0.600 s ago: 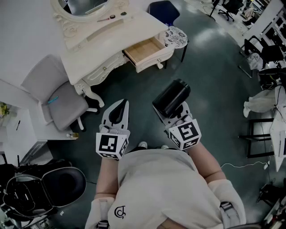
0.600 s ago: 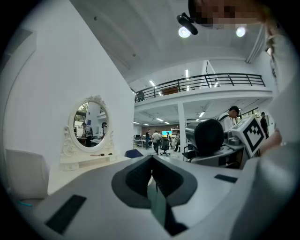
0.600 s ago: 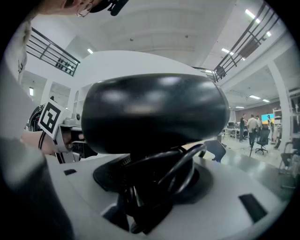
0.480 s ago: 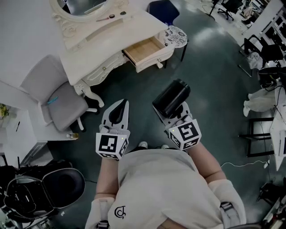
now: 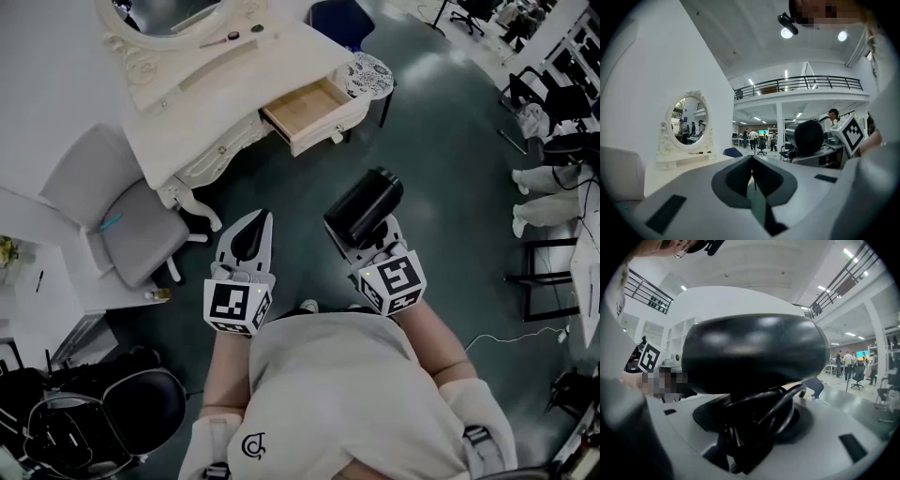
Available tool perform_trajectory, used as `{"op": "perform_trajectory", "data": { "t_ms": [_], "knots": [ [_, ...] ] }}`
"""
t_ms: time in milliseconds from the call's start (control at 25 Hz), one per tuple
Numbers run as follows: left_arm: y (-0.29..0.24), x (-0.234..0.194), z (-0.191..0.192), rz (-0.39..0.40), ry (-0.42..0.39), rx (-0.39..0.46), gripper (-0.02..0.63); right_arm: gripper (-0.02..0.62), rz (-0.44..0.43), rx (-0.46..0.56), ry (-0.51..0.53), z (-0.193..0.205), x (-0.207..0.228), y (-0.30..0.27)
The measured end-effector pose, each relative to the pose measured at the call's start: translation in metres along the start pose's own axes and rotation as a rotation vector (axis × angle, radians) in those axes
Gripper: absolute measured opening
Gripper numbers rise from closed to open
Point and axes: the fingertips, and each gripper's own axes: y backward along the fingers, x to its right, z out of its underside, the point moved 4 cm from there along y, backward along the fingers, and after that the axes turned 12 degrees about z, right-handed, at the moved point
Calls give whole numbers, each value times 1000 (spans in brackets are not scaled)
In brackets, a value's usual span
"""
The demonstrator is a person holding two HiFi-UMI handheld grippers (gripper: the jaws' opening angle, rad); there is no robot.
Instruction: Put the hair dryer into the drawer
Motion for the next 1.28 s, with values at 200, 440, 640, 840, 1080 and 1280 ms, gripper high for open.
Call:
{"op": "perform_trajectory", "data": {
  "t_ms": [200,440,640,840,1080,1280],
  "knots": [
    [-6,-25,4,38,7,-11,12,258,32,-38,-9,5,-5,-21],
    [-29,-35,16,29,31,-24,12,258,27,-77,-17,15,16,-41],
    [-75,-51,24,-26,33,-42,12,259,-26,-79,0,20,56,-85],
    [-139,-67,22,-127,40,-47,12,259,-123,-99,8,18,112,-143],
    [-225,-82,6,-246,44,-25,12,259,-258,-124,61,4,186,-211],
    [-274,-94,5,-351,80,-2,12,259,-348,-136,106,-4,232,-259]
  ]
}}
